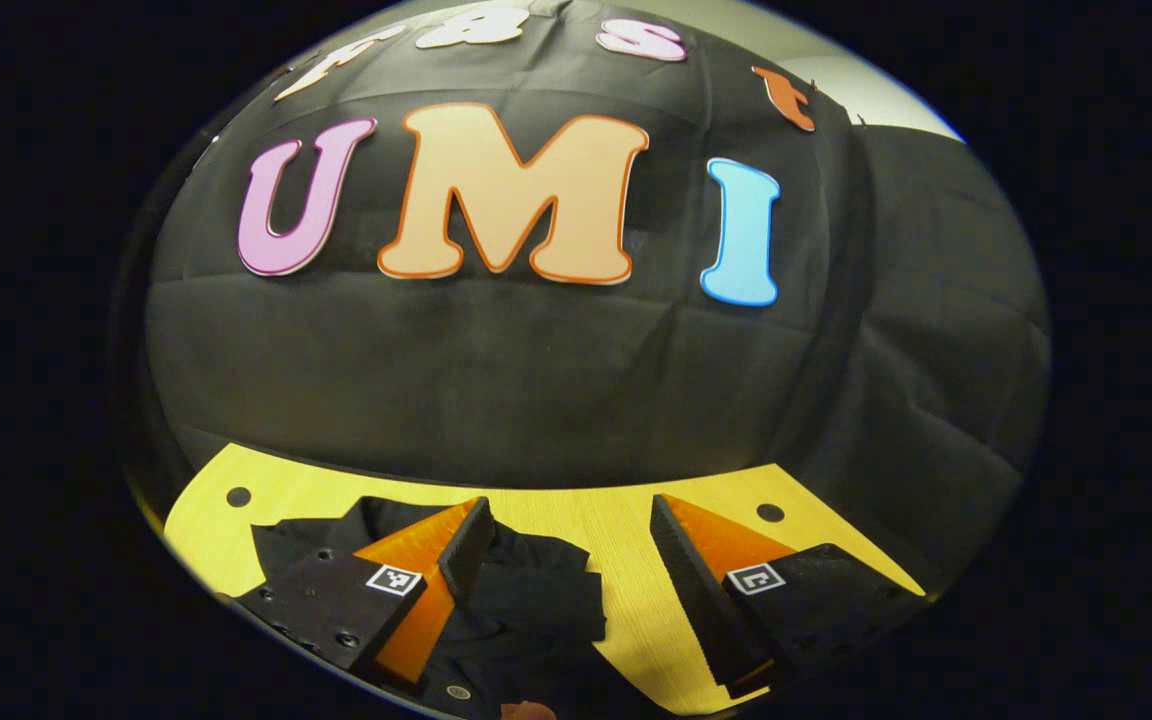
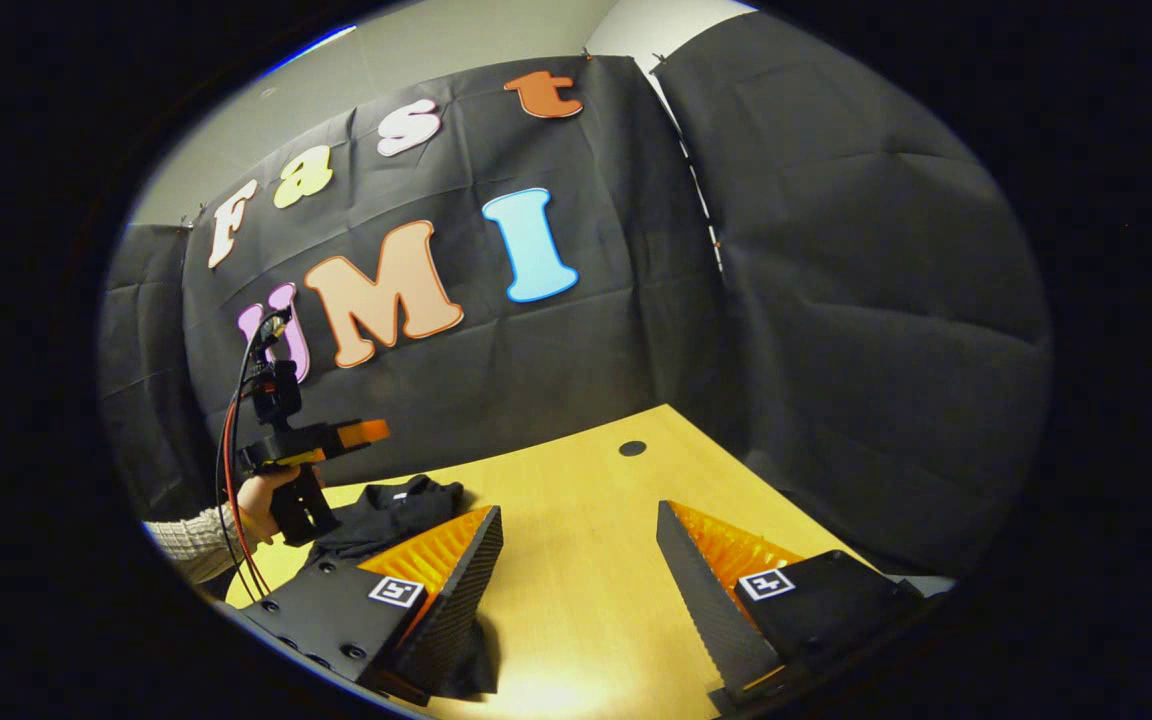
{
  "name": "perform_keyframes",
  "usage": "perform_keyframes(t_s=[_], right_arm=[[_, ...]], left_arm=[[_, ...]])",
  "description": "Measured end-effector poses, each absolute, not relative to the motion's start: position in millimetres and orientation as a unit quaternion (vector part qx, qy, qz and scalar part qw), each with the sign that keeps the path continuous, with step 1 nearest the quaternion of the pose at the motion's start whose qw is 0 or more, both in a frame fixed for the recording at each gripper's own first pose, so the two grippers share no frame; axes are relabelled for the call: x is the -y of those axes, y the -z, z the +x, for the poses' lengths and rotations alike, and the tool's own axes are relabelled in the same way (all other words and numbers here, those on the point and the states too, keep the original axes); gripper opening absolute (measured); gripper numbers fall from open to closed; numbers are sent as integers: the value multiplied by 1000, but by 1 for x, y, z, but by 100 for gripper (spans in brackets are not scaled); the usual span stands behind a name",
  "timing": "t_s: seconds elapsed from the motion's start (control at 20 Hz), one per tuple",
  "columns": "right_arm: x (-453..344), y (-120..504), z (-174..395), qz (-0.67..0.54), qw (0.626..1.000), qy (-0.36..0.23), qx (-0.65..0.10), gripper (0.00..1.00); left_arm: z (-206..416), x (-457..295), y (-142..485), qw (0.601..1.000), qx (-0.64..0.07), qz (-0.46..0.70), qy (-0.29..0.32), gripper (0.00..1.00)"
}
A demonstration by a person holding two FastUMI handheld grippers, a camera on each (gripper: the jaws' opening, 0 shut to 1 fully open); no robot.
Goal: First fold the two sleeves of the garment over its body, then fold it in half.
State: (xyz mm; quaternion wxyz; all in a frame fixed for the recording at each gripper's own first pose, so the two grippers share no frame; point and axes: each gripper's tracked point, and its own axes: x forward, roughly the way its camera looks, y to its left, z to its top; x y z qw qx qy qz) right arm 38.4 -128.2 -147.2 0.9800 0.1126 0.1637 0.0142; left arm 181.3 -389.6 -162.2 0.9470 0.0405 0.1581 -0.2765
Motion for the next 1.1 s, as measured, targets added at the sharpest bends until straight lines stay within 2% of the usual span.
perform_keyframes(t_s=[0.3, 0.55, 0.7, 0.85, 1.1], right_arm=[[88, 154, 34, 102, 976, -66, -179, 98], [36, 184, 28, 108, 964, -127, -208, 98], [7, 202, 17, 106, 953, -162, -232, 98], [-11, 219, 5, 84, 945, -188, -253, 98], [-28, 257, -12, 47, 929, -214, -300, 98]], left_arm=[[151, 300, 116, 965, -127, 15, 228, 95], [105, 175, 117, 982, -118, 40, 143, 92], [63, 116, 125, 985, -124, 62, 101, 94], [23, 75, 153, 983, -152, 73, 77, 92], [-36, 27, 219, 966, -246, 70, 37, 94]])
